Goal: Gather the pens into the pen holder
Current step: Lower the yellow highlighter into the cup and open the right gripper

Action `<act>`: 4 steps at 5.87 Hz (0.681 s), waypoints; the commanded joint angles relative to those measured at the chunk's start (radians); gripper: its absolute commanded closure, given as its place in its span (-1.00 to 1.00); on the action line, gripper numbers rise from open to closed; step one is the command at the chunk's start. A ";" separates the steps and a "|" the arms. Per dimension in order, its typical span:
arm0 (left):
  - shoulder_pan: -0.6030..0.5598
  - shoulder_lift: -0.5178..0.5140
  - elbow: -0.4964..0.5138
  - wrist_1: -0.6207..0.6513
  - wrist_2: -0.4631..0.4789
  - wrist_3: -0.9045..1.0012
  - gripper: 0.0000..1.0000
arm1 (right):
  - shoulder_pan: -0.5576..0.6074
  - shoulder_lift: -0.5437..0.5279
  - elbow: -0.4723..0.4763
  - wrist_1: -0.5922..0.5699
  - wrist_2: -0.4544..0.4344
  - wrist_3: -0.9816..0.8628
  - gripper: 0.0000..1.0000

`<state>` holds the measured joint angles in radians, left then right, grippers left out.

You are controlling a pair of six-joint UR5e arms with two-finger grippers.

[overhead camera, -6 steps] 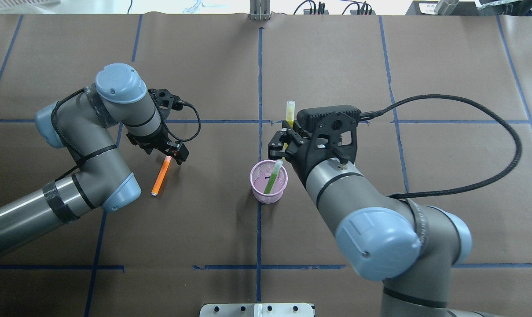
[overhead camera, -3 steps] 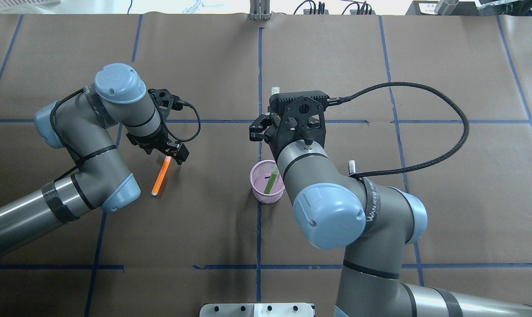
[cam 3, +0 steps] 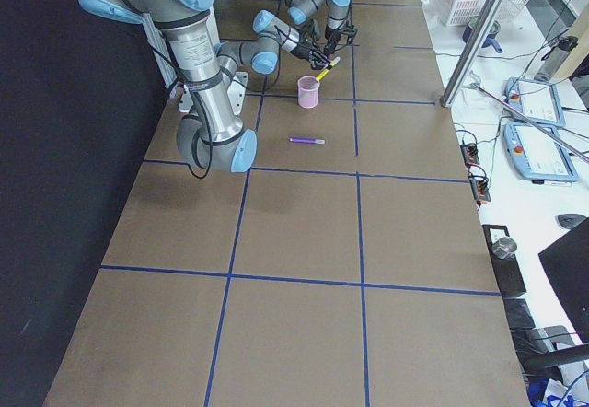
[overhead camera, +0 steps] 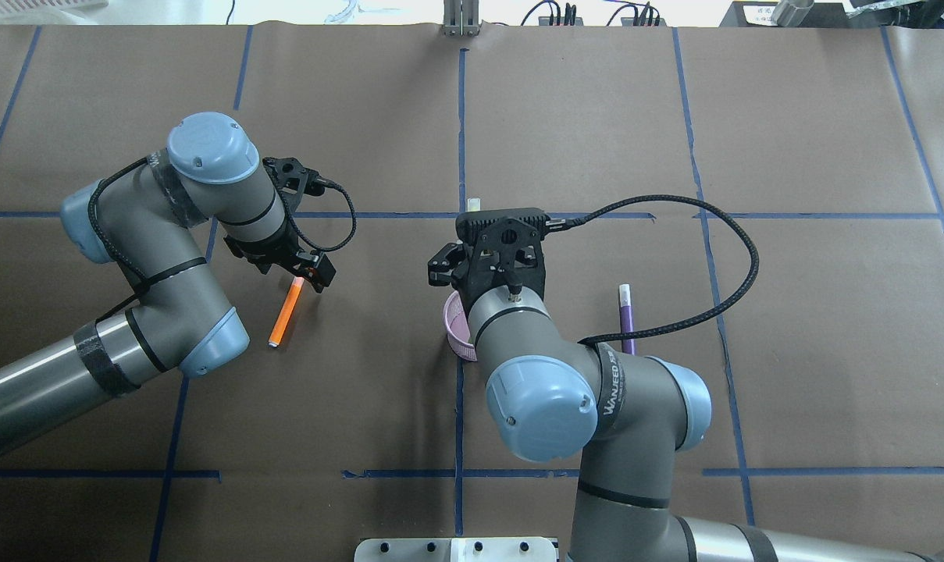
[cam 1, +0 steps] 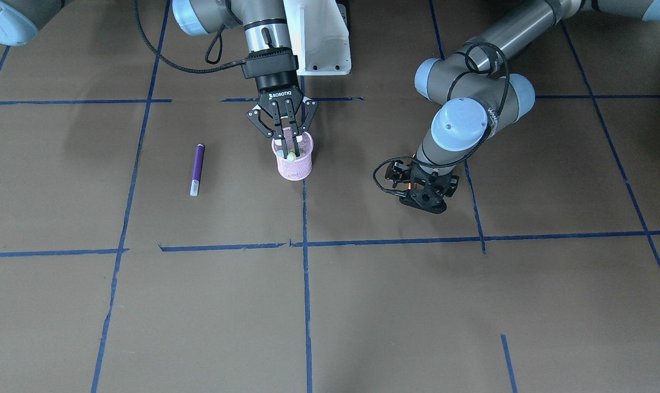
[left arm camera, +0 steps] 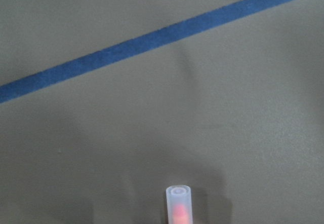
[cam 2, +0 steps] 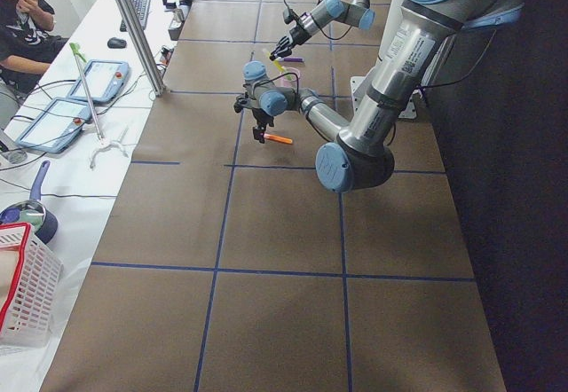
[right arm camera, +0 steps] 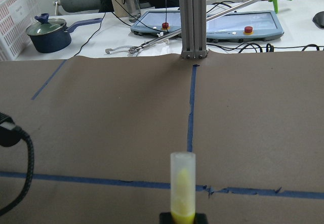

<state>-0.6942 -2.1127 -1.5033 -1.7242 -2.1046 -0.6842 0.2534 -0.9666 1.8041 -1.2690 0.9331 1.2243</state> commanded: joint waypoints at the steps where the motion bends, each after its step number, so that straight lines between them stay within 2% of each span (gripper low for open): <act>1: -0.001 0.000 -0.002 0.000 0.002 0.000 -1.00 | -0.046 -0.007 -0.005 0.025 0.001 0.004 1.00; 4: -0.001 0.000 -0.002 0.000 0.000 0.002 -1.00 | -0.049 -0.038 -0.003 0.020 0.001 -0.006 0.96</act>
<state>-0.6945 -2.1134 -1.5048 -1.7242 -2.1045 -0.6837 0.2037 -0.9992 1.8003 -1.2475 0.9342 1.2217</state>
